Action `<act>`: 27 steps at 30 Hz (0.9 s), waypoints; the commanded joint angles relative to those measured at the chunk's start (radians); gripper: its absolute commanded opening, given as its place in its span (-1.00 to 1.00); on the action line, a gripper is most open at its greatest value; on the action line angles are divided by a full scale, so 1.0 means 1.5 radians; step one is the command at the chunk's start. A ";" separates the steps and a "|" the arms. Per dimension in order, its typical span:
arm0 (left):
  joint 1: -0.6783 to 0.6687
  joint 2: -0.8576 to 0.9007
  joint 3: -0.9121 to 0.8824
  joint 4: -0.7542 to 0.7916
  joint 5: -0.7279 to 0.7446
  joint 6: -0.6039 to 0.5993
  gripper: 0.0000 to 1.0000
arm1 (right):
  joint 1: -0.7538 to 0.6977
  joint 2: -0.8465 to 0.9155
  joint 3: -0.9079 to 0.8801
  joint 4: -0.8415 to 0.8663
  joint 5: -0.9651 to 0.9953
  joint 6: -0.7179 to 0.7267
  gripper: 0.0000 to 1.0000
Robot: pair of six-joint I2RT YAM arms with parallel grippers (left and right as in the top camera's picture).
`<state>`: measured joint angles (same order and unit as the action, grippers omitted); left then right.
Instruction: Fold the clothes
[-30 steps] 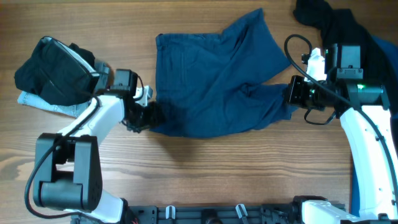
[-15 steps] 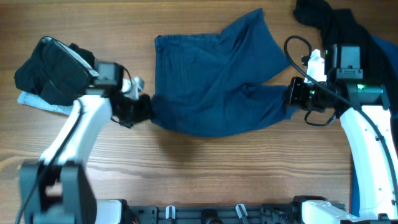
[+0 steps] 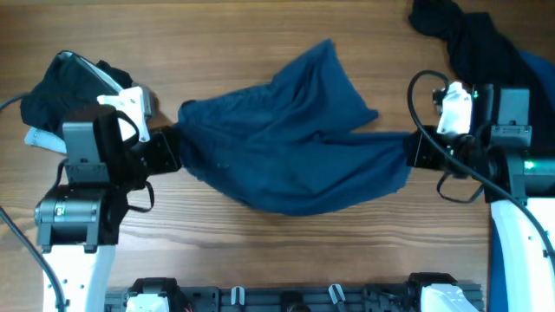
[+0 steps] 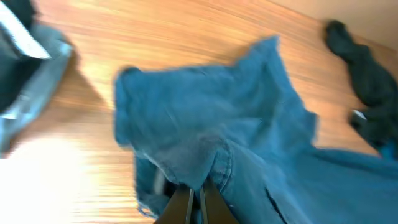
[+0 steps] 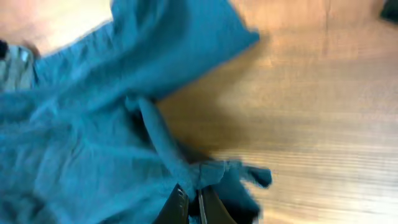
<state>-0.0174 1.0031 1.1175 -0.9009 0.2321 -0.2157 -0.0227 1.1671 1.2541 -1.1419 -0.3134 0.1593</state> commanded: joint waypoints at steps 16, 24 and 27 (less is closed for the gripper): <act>0.003 0.268 0.003 0.070 -0.053 -0.001 -0.92 | -0.001 0.265 0.009 0.177 -0.053 -0.003 -0.85; 0.003 0.256 0.003 0.051 -0.053 -0.001 -0.92 | -0.001 0.265 0.009 0.139 -0.030 -0.026 -0.91; 0.003 0.233 0.003 0.050 -0.053 -0.001 -0.92 | -0.001 0.265 0.009 0.136 -0.026 -0.039 -0.91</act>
<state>-0.0174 1.4082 1.1175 -0.8242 0.1429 -0.2157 -0.0227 1.5616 1.2560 -0.9340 -0.3649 0.1345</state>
